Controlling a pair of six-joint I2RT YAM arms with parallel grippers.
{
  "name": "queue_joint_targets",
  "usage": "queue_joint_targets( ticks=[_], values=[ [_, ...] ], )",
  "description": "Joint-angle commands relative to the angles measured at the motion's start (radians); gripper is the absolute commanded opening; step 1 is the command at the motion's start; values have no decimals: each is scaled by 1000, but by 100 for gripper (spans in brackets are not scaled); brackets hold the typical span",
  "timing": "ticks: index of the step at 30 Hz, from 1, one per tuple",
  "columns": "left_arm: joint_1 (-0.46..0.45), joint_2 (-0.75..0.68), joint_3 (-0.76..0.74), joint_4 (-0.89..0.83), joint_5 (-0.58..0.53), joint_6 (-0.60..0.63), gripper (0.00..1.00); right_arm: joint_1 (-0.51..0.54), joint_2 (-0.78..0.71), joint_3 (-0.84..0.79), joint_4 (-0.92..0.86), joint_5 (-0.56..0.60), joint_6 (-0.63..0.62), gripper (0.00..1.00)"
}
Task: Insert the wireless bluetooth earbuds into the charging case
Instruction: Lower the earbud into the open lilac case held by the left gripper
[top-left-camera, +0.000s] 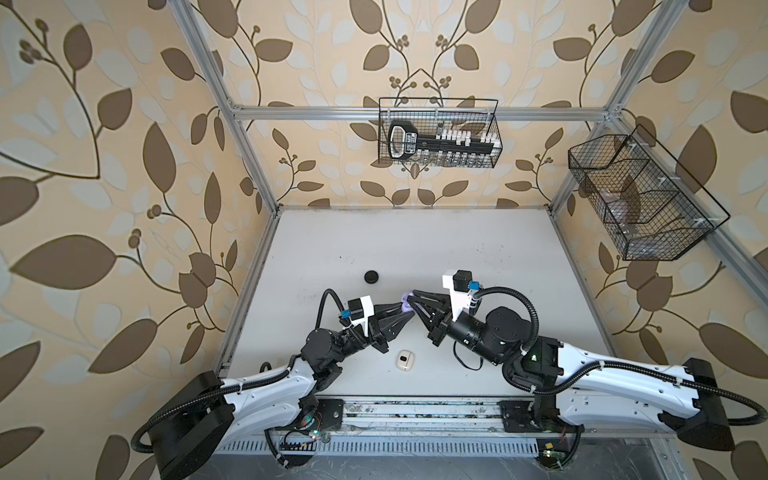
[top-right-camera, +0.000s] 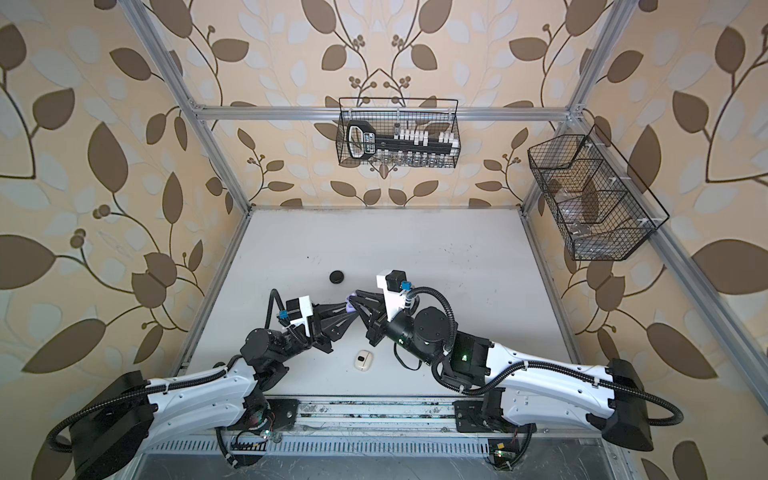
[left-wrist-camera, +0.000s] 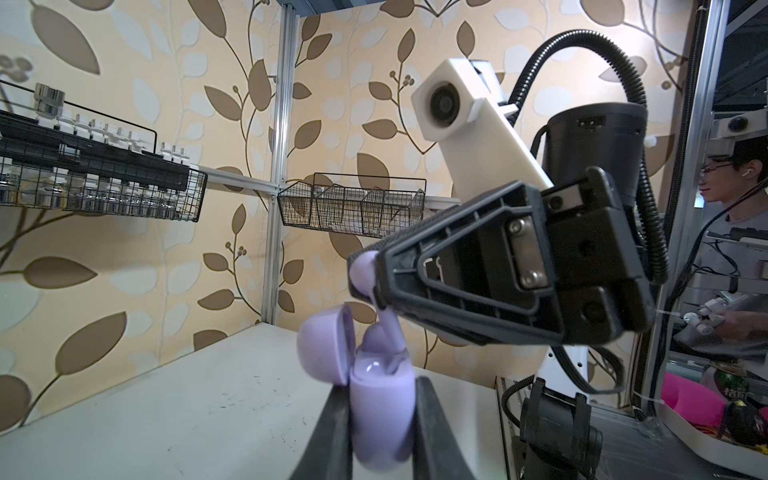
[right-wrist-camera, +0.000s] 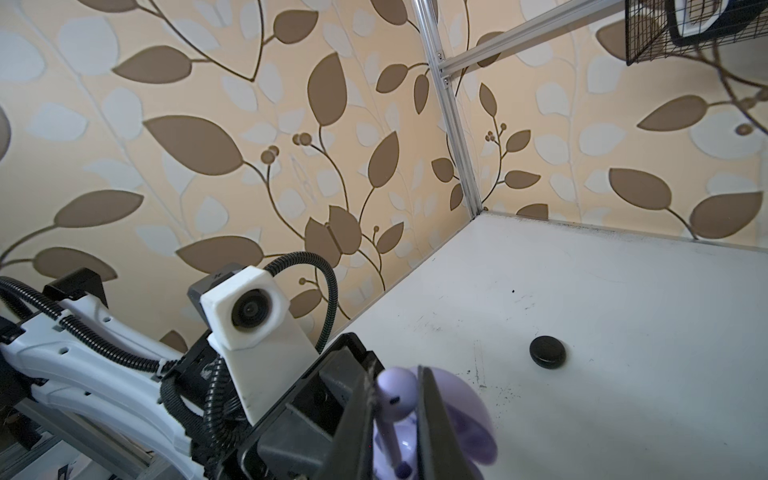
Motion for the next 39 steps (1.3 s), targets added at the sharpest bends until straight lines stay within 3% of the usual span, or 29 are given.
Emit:
queue_joint_targets(
  ticks=[1,39],
  values=[
    [-14,-20,28,84,15,-9,0,6,17,23,26,20,-3,13],
    [-14,-102,-28,73,-58,14,0,75,40,-59,90,94,-1,9]
  ],
)
